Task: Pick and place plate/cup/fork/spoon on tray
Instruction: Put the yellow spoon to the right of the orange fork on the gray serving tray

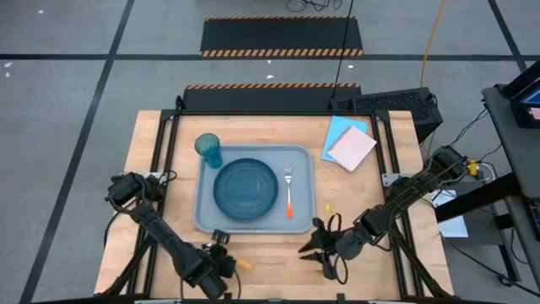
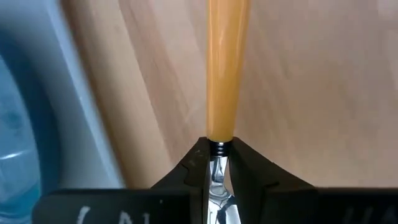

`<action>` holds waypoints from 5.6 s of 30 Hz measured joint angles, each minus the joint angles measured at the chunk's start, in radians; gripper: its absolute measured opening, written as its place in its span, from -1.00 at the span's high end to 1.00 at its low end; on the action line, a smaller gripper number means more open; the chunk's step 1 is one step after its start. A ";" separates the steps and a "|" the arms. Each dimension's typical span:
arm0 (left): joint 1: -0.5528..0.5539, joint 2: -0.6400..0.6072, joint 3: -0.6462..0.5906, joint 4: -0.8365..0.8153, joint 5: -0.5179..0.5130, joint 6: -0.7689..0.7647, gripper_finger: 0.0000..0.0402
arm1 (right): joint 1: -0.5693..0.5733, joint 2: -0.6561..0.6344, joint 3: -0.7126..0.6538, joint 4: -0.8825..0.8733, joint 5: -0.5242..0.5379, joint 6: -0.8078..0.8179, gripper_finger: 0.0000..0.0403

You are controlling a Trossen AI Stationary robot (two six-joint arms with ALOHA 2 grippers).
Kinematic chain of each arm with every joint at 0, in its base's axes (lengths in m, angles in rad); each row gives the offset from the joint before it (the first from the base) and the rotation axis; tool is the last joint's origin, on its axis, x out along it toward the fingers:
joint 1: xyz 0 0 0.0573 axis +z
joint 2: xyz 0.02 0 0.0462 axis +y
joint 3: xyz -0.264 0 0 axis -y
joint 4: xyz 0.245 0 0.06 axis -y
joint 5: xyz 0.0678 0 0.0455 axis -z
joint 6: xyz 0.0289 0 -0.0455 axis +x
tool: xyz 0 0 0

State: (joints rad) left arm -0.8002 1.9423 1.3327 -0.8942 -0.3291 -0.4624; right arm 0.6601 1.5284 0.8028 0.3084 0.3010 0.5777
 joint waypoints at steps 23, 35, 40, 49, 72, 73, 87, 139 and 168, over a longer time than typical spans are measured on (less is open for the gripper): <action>0.230 -0.004 0.031 0.438 -0.189 0.154 0.77 | 0.017 0.219 0.453 -0.528 0.349 -0.110 0.08; 0.226 -0.004 0.031 0.452 -0.196 0.181 0.77 | -0.045 0.289 0.559 -0.712 0.219 -0.032 -0.13; 0.224 -0.004 0.031 0.451 -0.196 0.182 0.77 | -0.053 0.292 0.559 -0.709 0.247 -0.026 -0.04; 0.223 -0.004 0.032 0.451 -0.197 0.182 0.77 | -0.055 0.292 0.559 -0.706 0.244 -0.041 0.30; 0.223 -0.004 0.032 0.502 -0.171 0.138 0.54 | -0.049 0.291 0.559 -0.702 0.219 -0.064 0.69; 0.222 -0.008 0.032 0.504 -0.172 0.136 0.47 | -0.046 0.291 0.559 -0.707 0.221 -0.057 0.70; 0.157 -0.216 0.033 0.495 -0.315 0.084 0.16 | 0.001 0.278 0.558 -0.855 0.226 0.180 0.69; 0.153 -0.237 0.032 0.563 -0.377 0.154 0.15 | 0.007 0.160 0.246 -1.382 0.666 1.268 0.69; 0.178 -0.236 0.032 0.612 -0.350 0.171 0.15 | -0.176 0.160 0.095 -0.805 0.632 0.954 0.70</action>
State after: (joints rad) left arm -0.6220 1.7061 1.3651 -0.2825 -0.6790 -0.2913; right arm 0.4839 1.6888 0.8982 -0.4965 0.9325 1.5322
